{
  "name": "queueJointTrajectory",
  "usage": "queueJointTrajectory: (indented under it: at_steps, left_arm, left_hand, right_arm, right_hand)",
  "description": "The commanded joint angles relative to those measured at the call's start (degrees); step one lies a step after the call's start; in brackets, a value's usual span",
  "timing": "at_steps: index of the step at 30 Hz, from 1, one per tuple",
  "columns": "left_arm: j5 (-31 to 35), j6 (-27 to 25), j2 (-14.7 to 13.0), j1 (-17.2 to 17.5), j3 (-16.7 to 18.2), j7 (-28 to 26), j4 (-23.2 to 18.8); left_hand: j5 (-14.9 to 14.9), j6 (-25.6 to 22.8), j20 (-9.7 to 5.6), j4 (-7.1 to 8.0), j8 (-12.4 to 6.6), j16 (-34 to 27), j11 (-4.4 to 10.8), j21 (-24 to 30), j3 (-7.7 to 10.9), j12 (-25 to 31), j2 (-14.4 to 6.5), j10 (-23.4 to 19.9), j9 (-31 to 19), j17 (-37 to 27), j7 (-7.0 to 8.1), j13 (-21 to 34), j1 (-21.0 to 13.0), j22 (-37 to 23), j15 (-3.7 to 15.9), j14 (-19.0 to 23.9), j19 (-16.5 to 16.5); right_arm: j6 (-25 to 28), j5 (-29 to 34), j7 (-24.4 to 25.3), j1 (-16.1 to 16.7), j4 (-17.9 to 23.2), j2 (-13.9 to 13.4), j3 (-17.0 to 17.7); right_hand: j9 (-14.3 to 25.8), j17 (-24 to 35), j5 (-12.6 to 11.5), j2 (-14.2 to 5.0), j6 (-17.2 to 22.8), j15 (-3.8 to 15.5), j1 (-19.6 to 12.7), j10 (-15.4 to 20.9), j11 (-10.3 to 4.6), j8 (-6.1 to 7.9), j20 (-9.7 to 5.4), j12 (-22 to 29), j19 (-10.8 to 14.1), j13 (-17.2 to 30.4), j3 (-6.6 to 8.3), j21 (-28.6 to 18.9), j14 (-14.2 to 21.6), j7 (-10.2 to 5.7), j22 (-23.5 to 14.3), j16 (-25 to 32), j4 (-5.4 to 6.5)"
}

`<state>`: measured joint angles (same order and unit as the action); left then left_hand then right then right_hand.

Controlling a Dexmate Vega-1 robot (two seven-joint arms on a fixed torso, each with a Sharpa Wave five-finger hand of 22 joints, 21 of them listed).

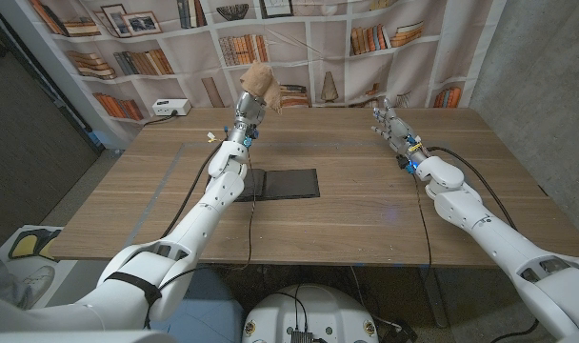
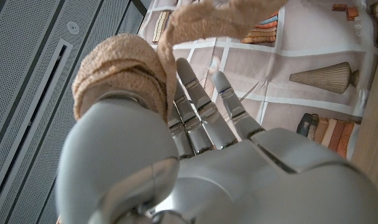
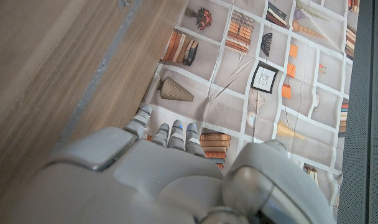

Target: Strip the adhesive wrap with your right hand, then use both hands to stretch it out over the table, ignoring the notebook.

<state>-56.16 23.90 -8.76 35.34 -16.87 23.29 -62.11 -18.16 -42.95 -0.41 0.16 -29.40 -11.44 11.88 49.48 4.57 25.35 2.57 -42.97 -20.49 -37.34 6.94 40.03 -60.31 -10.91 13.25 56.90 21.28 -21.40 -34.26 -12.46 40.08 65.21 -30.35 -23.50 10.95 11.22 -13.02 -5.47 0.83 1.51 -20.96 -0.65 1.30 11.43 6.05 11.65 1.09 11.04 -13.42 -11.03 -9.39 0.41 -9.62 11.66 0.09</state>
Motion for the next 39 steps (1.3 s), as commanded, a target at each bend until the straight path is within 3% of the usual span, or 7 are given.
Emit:
queueJointTrajectory:
  at_steps: [1, 8, 13, 20, 27, 30, 39]
  left_arm:
    - [0.12, 0.33, 0.14, -0.87, 0.11, 1.56, 1.92]
    - [0.54, 0.55, -0.08, -1.48, -0.08, 3.11, 2.88]
    - [1.05, 0.52, -0.47, -1.24, -0.25, 2.9, 2.42]
    - [1.18, -0.38, -0.97, 0.43, -0.21, 0.11, -0.21]
    - [1.63, -1.06, -1.58, 1.68, -0.46, -2.37, -2.51]
    - [1.2, -1.11, -1.51, 1.83, -0.39, -2.01, -2.37]
    - [0.95, -1.2, -1.5, 2.17, -0.49, -1.91, -2.34]
  left_hand:
    - [-1.54, 1.0, 0.2, 0.61, 0.78, 0.6, -0.02, -0.56, -1.21, -1.18, 0.7, 0.81, 0.35, 0.39, -0.35, -0.79, 0.61, 0.1, -0.08, -1.66, -0.44]
    - [-3.9, 2.1, 0.6, 2.77, 2.23, 0.87, -0.12, -1.68, -4.6, -3.4, 2.82, 2.06, 1.51, 1.59, -0.16, -2.26, 4.0, 0.29, -0.33, -5.02, -0.79]
    - [-6.88, 3.16, 1.18, 5.26, 3.71, 0.79, -0.49, -3.18, -9.14, -5.21, 5.33, 3.23, 2.65, 2.81, -0.5, -2.75, 8.35, 0.37, -0.48, -9.59, -1.39]
    - [-8.25, 2.32, 2.49, 6.33, 3.82, 0.23, -0.07, -4.06, -10.32, -5.38, 4.53, 2.25, 3.1, 3.18, -0.11, -2.96, 9.54, 0.22, -0.43, -10.14, -2.72]
    - [-10.61, 0.03, 1.96, 6.27, 3.93, -0.76, 0.01, -4.47, -7.94, -5.25, -2.99, -0.14, 4.11, 3.89, 0.47, -3.19, 4.58, 0.07, -0.05, -8.74, -2.06]
    - [-10.0, 1.38, 2.71, 4.11, 4.3, -0.27, -0.17, -4.93, -4.73, -5.94, -8.2, 0.62, 3.77, 4.61, 0.1, -2.81, -1.8, -0.05, -0.04, -9.93, -2.82]
    - [-5.73, 5.46, 3.16, 0.42, 5.73, -0.01, -0.21, -5.14, -2.04, -7.04, -10.31, 2.65, 3.18, 5.5, 0.34, -2.15, -7.79, -0.13, 0.28, -11.89, -3.48]
  right_arm:
    - [-0.13, 0.14, -0.4, -0.45, -0.56, 0.32, -0.23]
    - [-0.25, 0.12, -0.39, -0.49, -0.48, 0.34, -0.17]
    - [-0.37, 0.02, -0.68, -0.54, -0.6, 0.41, -0.19]
    - [-0.31, 0.02, -0.8, -0.55, -0.54, 0.34, -0.22]
    - [0.01, -0.04, -0.86, -0.69, -0.45, 0.28, -0.23]
    - [-0.05, -0.02, -1.18, -0.9, -0.73, 0.31, -0.32]
    - [0.01, -0.31, -1.39, -0.64, -0.92, 0.41, -0.3]
  right_hand:
    - [0.06, 0.06, 0.08, 0.08, 0.54, 0.14, 0.13, 0.53, 0.08, 0.01, 0.35, 0.18, -0.14, 0.13, 0.17, 0.09, 0.08, 0.21, -0.18, 0.15, -0.14]
    - [0.06, 0.06, 0.07, 0.04, 0.76, 0.07, 0.13, 0.72, -0.18, 0.08, 0.38, 0.22, -0.12, 0.13, 0.19, 0.09, 0.07, 0.2, -0.18, 0.14, -0.14]
    - [0.06, 0.07, 0.07, 0.02, 0.81, 0.11, 0.16, 0.75, -0.3, 0.09, 0.39, 0.21, -0.09, 0.13, 0.2, 0.09, 0.08, 0.15, -0.18, 0.13, -0.14]
    - [0.06, 0.07, 0.06, 0.0, 0.81, 0.13, 0.15, 0.76, -0.19, 0.07, 0.39, 0.18, -0.07, 0.14, 0.22, 0.1, 0.12, 0.12, -0.18, 0.14, -0.15]
    - [0.06, 0.07, 0.07, 0.03, 0.9, 0.14, 0.21, 0.82, -0.28, 0.09, 0.4, 0.17, -0.03, 0.14, 0.21, 0.1, 0.11, 0.12, -0.18, 0.13, -0.15]
    - [0.06, 0.07, 0.07, 0.02, 0.94, 0.11, 0.2, 0.8, -0.19, 0.09, 0.43, 0.15, -0.02, 0.14, 0.22, 0.1, 0.11, 0.11, -0.18, 0.12, -0.16]
    - [0.06, 0.07, 0.06, 0.01, 1.44, 0.13, 0.21, 1.1, -0.38, 0.25, 0.47, 0.23, 0.01, 0.14, 0.24, 0.11, 0.16, 0.04, -0.18, 0.13, -0.17]
